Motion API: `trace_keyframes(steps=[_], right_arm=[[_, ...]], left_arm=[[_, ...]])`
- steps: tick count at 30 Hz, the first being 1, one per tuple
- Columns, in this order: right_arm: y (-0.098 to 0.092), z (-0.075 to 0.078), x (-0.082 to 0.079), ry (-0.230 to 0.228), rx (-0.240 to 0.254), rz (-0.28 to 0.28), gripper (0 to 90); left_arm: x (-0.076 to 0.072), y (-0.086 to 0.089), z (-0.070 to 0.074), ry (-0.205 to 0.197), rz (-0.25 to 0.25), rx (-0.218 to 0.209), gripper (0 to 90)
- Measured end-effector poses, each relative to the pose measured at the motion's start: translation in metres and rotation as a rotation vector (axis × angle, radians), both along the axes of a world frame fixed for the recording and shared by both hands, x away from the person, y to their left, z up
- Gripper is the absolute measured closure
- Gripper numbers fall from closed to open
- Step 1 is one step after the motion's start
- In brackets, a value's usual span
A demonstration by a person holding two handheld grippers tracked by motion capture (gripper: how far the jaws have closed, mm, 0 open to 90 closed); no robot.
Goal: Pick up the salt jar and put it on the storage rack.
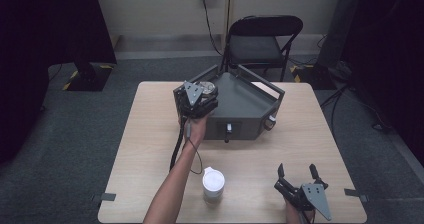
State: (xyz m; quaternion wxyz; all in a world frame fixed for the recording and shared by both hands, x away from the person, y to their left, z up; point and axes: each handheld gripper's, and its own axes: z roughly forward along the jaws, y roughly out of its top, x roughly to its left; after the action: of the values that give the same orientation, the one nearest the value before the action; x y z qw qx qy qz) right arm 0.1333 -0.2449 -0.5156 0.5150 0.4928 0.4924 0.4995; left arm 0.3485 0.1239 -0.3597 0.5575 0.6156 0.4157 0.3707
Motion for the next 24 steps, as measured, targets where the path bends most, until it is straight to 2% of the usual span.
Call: trace_keyframes(steps=[24], right_arm=[[0.0005,0.0001,0.0000,0.001,0.000,-0.003,2.0]], left_arm=[[0.0000,0.0011,-0.0039,-0.015,-0.004,0.002,34.5]])
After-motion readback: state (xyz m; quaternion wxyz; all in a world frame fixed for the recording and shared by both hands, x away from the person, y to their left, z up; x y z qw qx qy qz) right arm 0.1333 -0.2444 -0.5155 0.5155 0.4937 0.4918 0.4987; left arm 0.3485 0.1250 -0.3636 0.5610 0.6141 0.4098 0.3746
